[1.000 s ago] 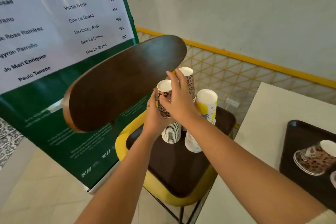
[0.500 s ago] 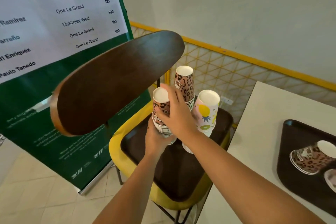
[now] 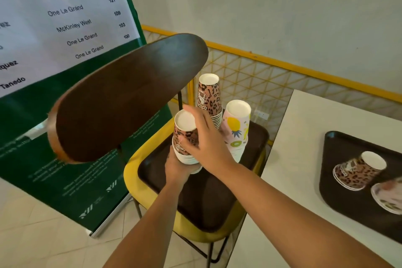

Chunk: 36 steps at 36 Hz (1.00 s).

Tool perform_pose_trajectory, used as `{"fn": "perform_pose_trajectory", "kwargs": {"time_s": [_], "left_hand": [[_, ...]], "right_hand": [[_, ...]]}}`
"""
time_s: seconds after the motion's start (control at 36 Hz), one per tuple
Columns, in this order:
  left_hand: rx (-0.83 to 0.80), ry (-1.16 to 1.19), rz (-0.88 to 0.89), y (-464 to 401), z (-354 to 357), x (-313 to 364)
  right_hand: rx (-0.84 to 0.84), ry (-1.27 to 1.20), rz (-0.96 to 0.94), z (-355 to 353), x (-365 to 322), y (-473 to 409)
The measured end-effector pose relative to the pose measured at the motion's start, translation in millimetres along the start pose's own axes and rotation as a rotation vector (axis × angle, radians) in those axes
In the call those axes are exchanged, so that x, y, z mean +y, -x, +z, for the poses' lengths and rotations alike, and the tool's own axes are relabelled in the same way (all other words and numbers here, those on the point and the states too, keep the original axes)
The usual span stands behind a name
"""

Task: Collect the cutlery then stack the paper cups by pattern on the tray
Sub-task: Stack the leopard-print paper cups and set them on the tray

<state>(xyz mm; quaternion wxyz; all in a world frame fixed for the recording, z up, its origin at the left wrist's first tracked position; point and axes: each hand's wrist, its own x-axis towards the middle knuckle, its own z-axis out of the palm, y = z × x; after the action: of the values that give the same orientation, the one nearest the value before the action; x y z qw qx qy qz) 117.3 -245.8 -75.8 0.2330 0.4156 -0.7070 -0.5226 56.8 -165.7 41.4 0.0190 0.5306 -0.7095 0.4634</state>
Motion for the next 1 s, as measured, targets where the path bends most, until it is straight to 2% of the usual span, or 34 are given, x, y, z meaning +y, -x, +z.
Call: {"fn": "perform_pose_trajectory", "kwargs": {"time_s": [0.19,0.31,0.58,1.0], "left_hand": [[0.023,0.009,-0.042,24.2,-9.1,-14.3],[0.04,0.03,-0.005,38.6,-9.6,-15.5],[-0.008,0.05,0.025,91.9,11.1,13.6],[-0.429,0.179,0.079,195.7,156.8,87.1]], "right_hand": [[-0.031,-0.044,0.034,-6.1,-8.0,16.8],[-0.033,-0.068,0.041,-19.8,-15.1,26.6],[0.008,-0.16,0.053,-89.2,-27.7,56.3],[0.226,-0.025,0.228,-256.8,4.5,141.0]]}}
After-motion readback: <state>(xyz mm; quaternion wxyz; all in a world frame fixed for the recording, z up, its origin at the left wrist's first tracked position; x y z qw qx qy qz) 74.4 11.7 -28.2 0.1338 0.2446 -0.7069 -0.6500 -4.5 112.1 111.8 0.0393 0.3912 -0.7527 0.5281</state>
